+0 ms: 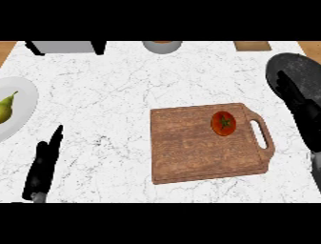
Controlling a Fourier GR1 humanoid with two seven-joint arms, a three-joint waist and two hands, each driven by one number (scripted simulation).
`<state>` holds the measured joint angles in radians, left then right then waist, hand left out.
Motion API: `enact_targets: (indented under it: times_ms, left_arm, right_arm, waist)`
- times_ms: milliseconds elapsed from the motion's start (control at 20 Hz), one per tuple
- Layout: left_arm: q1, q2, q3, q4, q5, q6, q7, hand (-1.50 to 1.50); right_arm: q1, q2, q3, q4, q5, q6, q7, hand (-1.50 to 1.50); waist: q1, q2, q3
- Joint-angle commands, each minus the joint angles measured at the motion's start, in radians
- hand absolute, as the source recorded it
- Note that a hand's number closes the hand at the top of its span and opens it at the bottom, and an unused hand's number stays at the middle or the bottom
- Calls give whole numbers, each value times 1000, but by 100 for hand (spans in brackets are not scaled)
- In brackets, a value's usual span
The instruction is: Pick the tomato from the cutting board and place it in the pan
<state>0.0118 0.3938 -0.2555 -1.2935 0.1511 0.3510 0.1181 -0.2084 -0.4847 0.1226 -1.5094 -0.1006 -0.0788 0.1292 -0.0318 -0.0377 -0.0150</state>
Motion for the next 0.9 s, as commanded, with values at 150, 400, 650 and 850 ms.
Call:
enact_targets:
  times_ms: [150, 400, 650, 850]
  left_arm:
    - [61, 66, 41, -315, 22, 4, -38, 0]
    - [13, 60, 92, -372, 86, -18, -48, 0]
    - [-85, 30, 111, -327, 77, 6, -62, 0]
    - [-128, -15, 100, -230, 82, -52, -138, 0]
  right_arm:
    - [-70, 32, 98, -5, -78, 229, -158, 150]
    - [-45, 2, 63, -26, 26, 198, -429, -150]
    - [70, -119, -94, 50, 108, 138, -787, -150]
    - [122, -242, -163, 84, 124, 219, -881, -150]
  waist:
    - [45, 34, 17]
    - [-27, 30, 21]
    - [-32, 43, 20]
    - [6, 41, 15]
